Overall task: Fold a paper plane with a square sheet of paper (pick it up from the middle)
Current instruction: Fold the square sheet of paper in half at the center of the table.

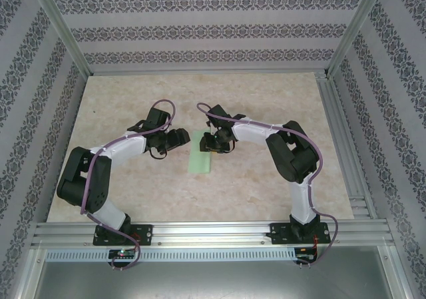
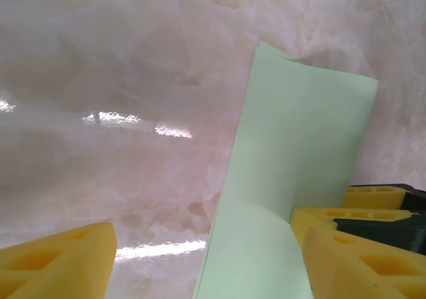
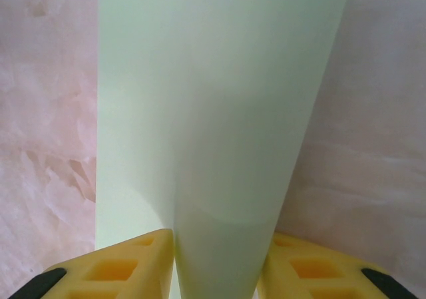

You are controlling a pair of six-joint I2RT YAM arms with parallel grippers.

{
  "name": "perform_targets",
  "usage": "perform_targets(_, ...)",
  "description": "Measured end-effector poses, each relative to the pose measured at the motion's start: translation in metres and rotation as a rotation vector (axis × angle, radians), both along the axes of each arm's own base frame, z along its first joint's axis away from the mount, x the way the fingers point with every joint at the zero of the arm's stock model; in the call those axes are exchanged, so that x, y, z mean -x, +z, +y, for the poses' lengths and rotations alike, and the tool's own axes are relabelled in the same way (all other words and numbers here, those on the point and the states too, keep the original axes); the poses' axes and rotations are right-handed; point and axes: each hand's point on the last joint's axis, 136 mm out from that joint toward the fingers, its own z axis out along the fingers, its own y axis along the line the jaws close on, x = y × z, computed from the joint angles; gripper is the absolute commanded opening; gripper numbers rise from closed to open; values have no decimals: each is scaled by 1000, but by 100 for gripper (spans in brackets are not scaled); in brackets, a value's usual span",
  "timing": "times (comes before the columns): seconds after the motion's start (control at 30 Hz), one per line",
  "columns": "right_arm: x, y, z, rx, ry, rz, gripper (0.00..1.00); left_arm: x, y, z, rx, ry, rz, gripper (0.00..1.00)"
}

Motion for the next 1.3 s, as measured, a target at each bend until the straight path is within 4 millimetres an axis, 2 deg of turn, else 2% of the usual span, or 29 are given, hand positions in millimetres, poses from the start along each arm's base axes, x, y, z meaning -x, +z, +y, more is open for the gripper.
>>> perform_targets(0.3,0,-1,-1,-3,-25,12,37,1,-1,3,-13,4,2,88)
perform_targets(0.6,0,-2,-2,-19,-39,4,38,1,5,3,-14,-11,-20,86)
perform_targets(0.9,0,-2,-1,-27,-41,6,41,7,-3,3,-11,-22,-9,84)
perform_targets(1.03,0,-2,-1,-27,-40,7,41,5,2,-5,29,-46,-27,78)
perform_targets(1.17,0,-2,-1,-27,-40,7,41,3,3,-14,70,-77,-36,63)
perform_targets(1.3,0,-2,-1,-26,-41,8,40,5,-4,-22,105,-113,-15,50)
